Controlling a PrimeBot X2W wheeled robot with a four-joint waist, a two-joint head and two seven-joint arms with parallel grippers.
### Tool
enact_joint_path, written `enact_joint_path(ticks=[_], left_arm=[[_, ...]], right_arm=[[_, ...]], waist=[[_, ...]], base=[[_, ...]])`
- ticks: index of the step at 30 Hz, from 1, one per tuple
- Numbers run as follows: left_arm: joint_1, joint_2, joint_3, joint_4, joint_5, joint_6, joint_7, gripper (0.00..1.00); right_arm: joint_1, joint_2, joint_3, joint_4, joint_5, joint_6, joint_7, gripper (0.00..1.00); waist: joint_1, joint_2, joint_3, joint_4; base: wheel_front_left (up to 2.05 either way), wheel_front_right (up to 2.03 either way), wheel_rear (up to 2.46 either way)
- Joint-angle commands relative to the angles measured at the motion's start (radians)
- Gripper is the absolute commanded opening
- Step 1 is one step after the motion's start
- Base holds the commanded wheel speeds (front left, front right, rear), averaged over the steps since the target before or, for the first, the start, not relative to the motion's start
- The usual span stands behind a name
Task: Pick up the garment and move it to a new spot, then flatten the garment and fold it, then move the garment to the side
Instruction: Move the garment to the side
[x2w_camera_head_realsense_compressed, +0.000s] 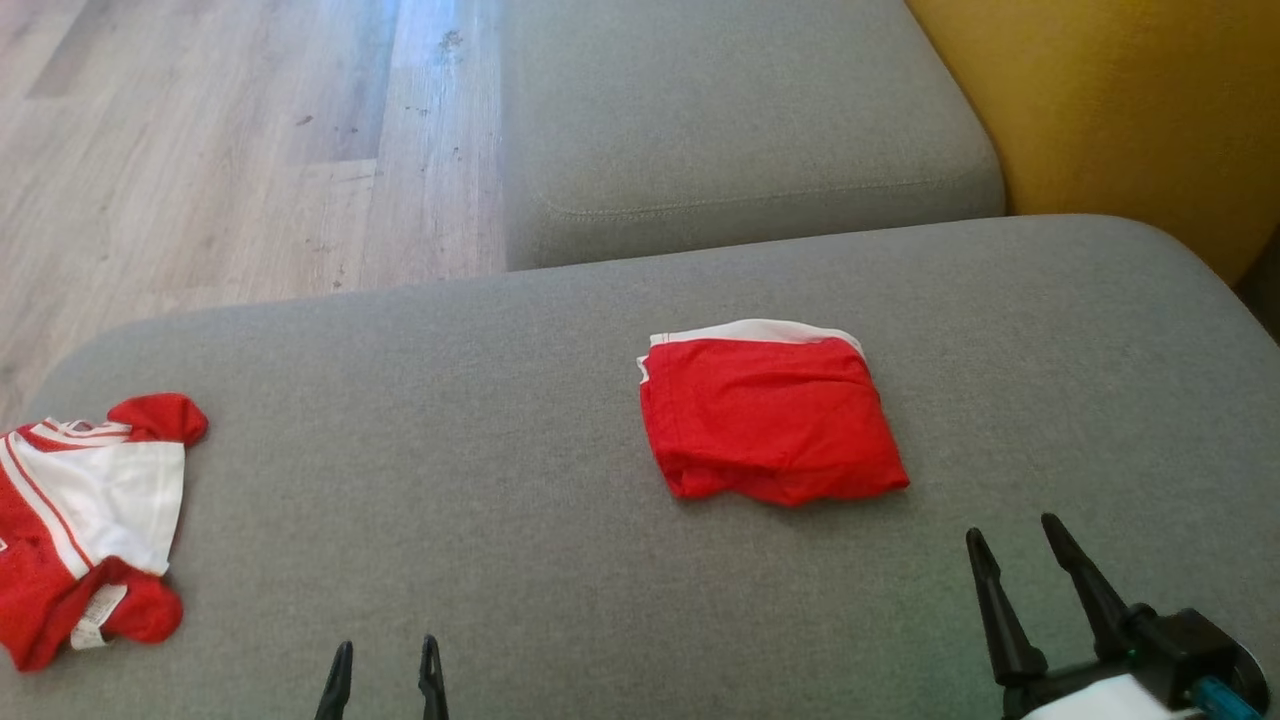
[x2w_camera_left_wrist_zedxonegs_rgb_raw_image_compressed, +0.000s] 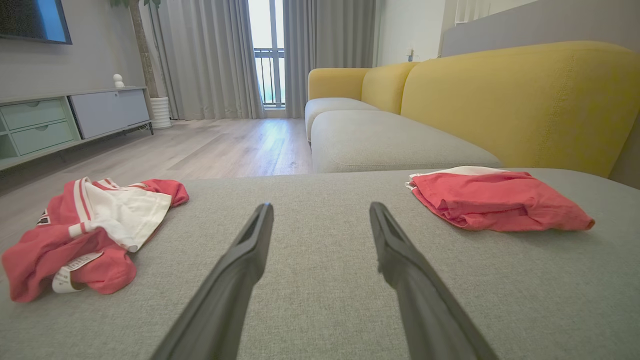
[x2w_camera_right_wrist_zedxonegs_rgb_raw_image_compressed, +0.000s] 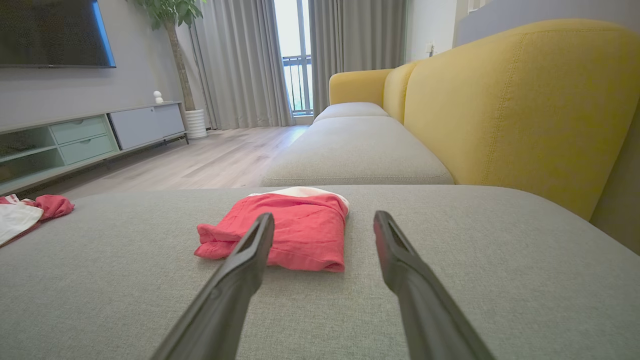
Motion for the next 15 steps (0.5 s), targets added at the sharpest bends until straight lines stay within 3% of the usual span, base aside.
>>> enact_joint_path(ticks=[1,11,15], left_arm=[[-0.038,-0.01,0.033,-0.028,-0.002,0.007,-0.005,1.0],[-0.046,-0.01,0.026,-0.025,-0.006,0.009,-0.005,1.0],[-0.057,-0.01,0.015,-0.02,-0.006,0.004,-0.005,1.0]], right_arm=[[-0.031,-0.012,0.019,-0.029,0.002,0.008,-0.011,1.0],[-0.042,-0.029,0.032,0.0,0.018,0.008,-0.011,1.0],[-0.078,-0.035,0.056,0.061,0.106,0.008,-0.01,1.0]], waist=[[-0.0001,0.0,0.002,0.0],[-0.0001,0.0,0.026,0.01],[-0.0001,0.0,0.051,0.018]], base=[[0.0,0.0,0.0],[0.0,0.0,0.0],[0.0,0.0,0.0]])
